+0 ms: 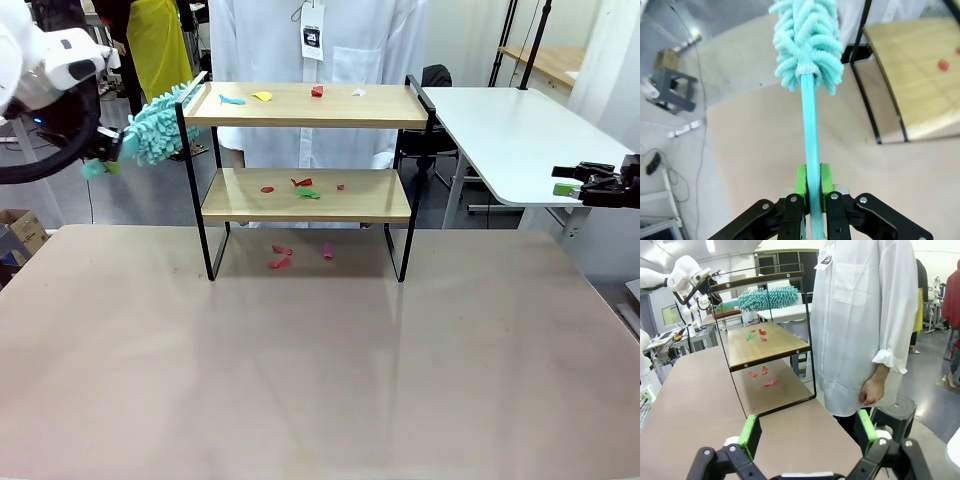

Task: Clean the shelf.
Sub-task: Clean the specific section of the Shelf indicated by the human with the Duster.

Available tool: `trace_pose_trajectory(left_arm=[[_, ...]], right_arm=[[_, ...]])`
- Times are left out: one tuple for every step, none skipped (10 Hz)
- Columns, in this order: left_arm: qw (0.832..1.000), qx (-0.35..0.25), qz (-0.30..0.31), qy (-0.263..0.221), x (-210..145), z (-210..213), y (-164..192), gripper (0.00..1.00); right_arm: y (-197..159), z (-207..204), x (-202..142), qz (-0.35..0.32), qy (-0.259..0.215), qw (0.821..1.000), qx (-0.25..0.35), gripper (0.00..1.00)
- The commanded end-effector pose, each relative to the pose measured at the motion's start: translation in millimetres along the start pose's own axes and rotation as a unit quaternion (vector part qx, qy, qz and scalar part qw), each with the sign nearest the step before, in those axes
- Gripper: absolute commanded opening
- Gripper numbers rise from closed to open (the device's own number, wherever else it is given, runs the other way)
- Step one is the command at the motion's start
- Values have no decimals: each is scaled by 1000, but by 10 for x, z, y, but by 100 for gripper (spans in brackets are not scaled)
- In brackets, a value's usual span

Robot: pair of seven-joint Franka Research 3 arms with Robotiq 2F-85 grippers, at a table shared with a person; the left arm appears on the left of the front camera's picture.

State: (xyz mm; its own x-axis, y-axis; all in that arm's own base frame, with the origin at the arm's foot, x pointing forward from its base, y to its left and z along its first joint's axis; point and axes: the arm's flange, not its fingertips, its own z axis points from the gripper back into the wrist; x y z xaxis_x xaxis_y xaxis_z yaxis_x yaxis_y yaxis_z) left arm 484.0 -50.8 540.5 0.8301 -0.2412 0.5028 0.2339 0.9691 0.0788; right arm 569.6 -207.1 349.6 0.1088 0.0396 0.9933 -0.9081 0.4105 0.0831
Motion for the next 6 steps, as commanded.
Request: trace_pose_trajectory(left_arm=[[994, 41, -88, 48, -110, 486, 317, 13], [983, 66, -141, 99, -164, 640, 431, 13], [968, 76, -193, 138, -225, 765, 509, 13], [952, 77, -245, 170, -274, 889, 557, 13], [930, 63, -301, 200, -399, 971, 558, 13], [907, 38, -358, 219, -490, 1072, 568, 13]], right_arm=[[4, -25, 27, 2, 0, 1000, 1, 100], [4, -25, 27, 2, 0, 1000, 1, 100], [4, -25, 27, 2, 0, 1000, 1, 100], [4, -25, 27, 2, 0, 1000, 1, 100], [4, -25, 27, 2, 0, 1000, 1, 100], [4, -25, 27, 2, 0, 1000, 1, 100]])
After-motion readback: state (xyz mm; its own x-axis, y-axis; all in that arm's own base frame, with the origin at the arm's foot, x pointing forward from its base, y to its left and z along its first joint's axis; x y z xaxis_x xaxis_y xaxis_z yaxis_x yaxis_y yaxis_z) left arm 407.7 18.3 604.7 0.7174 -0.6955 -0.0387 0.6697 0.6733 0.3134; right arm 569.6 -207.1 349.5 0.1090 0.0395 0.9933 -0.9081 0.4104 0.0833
